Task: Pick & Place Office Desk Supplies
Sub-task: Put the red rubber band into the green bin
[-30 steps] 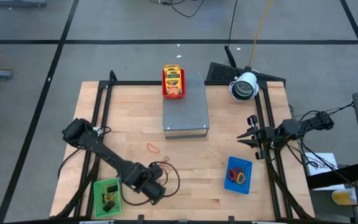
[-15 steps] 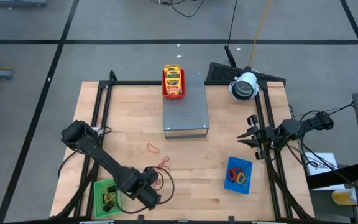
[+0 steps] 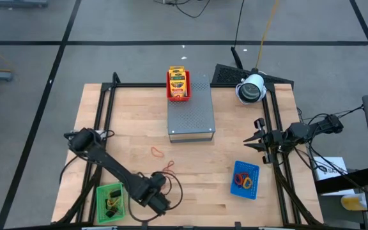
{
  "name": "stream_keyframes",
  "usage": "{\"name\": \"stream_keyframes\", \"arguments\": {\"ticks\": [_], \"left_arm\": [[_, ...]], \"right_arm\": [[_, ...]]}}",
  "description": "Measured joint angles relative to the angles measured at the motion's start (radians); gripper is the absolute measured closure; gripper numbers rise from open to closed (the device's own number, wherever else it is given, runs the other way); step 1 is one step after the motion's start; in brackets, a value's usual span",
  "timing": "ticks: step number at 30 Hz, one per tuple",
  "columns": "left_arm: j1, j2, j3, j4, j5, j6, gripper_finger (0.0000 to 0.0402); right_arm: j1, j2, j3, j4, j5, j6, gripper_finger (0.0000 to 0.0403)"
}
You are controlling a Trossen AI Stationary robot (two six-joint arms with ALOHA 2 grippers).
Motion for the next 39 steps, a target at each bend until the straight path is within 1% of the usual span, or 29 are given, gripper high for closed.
{"name": "stream_keyframes", "arguments": {"ticks": [5, 9, 14, 18, 27, 29, 39], "left_arm": [[0.010, 0.040, 0.000, 0.040, 0.020, 0.012, 0.0143], [0.015, 0.056, 0.000, 0.040, 0.027, 0.012, 0.0148], [0.017, 0.062, 0.000, 0.036, 0.033, -0.004, 0.0140], [0.019, 0.063, -0.014, 0.042, 0.053, -0.020, 0.0110], [0.020, 0.063, -0.053, 0.049, 0.073, -0.056, 0.0015], [0.021, 0.063, -0.053, 0.050, 0.071, -0.055, 0.0005], [0.047, 0.063, -0.053, 0.050, 0.064, -0.031, 0.0035]], "right_arm": [[0.000, 0.000, 0.000, 0.000, 0.000, 0.000, 0.0358], [0.000, 0.000, 0.000, 0.000, 0.000, 0.000, 0.0358], [0.000, 0.000, 0.000, 0.000, 0.000, 0.000, 0.0358], [0.000, 0.000, 0.000, 0.000, 0.000, 0.000, 0.0358], [0.000, 0.000, 0.000, 0.000, 0.000, 0.000, 0.0358], [0.000, 0.000, 0.000, 0.000, 0.000, 0.000, 0.0358], [0.000, 0.000, 0.000, 0.000, 0.000, 0.000, 0.0358]]}}
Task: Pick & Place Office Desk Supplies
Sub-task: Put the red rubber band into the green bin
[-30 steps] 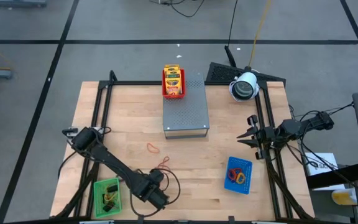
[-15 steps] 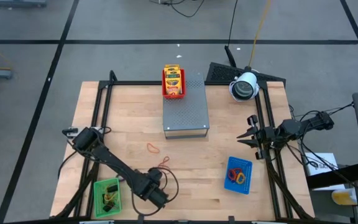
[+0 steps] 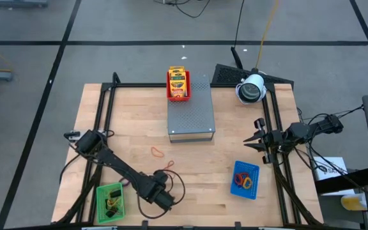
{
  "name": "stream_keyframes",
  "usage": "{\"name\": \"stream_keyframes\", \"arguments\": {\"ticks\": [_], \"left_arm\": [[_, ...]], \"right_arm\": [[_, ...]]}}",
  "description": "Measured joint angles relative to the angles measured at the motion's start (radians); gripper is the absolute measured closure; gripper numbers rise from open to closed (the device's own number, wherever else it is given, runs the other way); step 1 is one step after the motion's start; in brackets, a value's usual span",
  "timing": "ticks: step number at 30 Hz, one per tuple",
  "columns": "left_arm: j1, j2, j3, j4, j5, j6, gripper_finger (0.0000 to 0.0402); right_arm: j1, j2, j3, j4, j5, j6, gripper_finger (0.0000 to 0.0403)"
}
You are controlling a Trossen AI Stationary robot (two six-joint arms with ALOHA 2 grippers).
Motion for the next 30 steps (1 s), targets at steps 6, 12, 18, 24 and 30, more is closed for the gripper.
{"name": "stream_keyframes", "arguments": {"ticks": [6, 12, 18, 24, 30], "left_arm": [[0.016, 0.000, 0.000, -0.003, 0.000, 0.007, 0.0036], [0.025, 0.000, 0.000, -0.006, 0.013, 0.006, 0.0036], [0.042, -0.001, -0.018, -0.001, 0.063, 0.020, 0.0036], [0.049, -0.001, -0.046, 0.062, 0.104, 0.025, 0.0036], [0.060, -0.002, -0.071, 0.107, 0.141, 0.027, 0.0036]], "right_arm": [[0.000, 0.000, 0.000, 0.000, 0.000, 0.000, 0.0358], [0.000, 0.000, 0.000, 0.000, 0.000, 0.000, 0.0358], [0.000, 0.000, 0.000, 0.000, 0.000, 0.000, 0.0358], [0.000, 0.000, 0.000, 0.000, 0.000, 0.000, 0.0358], [0.000, 0.000, 0.000, 0.000, 0.000, 0.000, 0.0358]]}}
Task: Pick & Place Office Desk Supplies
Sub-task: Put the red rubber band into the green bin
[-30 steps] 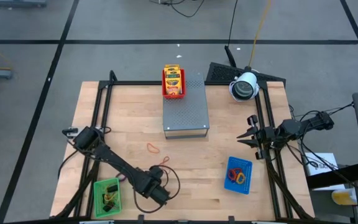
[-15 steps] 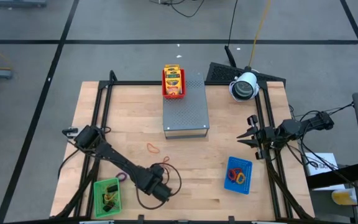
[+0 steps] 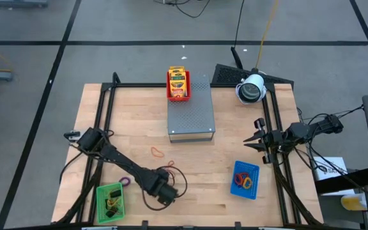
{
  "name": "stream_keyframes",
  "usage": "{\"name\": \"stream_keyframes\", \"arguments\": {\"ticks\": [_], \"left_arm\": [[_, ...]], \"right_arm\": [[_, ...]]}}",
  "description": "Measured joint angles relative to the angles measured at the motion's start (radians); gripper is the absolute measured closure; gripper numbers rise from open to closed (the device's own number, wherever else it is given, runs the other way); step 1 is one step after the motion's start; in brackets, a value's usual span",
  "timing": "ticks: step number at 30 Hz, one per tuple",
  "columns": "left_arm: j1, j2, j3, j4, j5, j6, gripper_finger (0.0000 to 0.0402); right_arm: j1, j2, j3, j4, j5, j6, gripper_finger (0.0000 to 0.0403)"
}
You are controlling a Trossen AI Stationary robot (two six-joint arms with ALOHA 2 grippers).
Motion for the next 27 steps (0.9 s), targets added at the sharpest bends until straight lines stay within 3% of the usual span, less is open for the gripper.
{"name": "stream_keyframes", "arguments": {"ticks": [13, 27], "left_arm": [[0.026, 0.000, -0.001, 0.008, 0.008, 0.044, 0.0046], [0.028, -0.005, -0.035, 0.074, 0.001, 0.044, 0.0179]], "right_arm": [[0.000, 0.000, 0.000, 0.000, 0.000, 0.000, 0.0358], [0.000, 0.000, 0.000, 0.000, 0.000, 0.000, 0.0358]]}}
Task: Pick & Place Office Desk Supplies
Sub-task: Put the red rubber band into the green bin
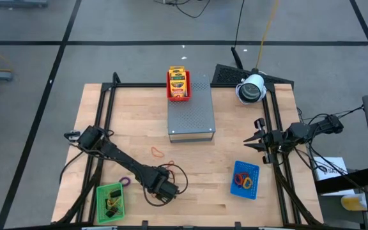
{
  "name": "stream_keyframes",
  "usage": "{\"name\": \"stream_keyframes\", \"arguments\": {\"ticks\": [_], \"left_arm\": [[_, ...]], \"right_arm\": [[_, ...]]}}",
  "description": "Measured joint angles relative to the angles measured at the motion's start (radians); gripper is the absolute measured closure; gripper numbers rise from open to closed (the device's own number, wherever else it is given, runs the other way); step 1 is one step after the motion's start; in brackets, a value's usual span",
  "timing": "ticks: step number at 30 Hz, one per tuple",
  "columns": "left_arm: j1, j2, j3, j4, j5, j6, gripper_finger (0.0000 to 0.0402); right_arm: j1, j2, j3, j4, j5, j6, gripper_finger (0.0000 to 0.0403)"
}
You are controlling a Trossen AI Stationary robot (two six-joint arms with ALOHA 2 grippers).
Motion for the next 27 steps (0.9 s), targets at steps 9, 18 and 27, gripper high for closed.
{"name": "stream_keyframes", "arguments": {"ticks": [9, 18, 27], "left_arm": [[0.000, 0.002, 0.000, 0.003, -0.014, 0.006, 0.0262], [-0.003, 0.003, 0.000, -0.004, -0.023, 0.006, 0.0344], [-0.023, 0.003, 0.000, -0.004, -0.028, 0.003, 0.0391]], "right_arm": [[0.000, 0.000, 0.000, 0.000, 0.000, 0.000, 0.0358], [0.000, 0.000, 0.000, 0.000, 0.000, 0.000, 0.0358], [0.000, 0.000, 0.000, 0.000, 0.000, 0.000, 0.0358]]}}
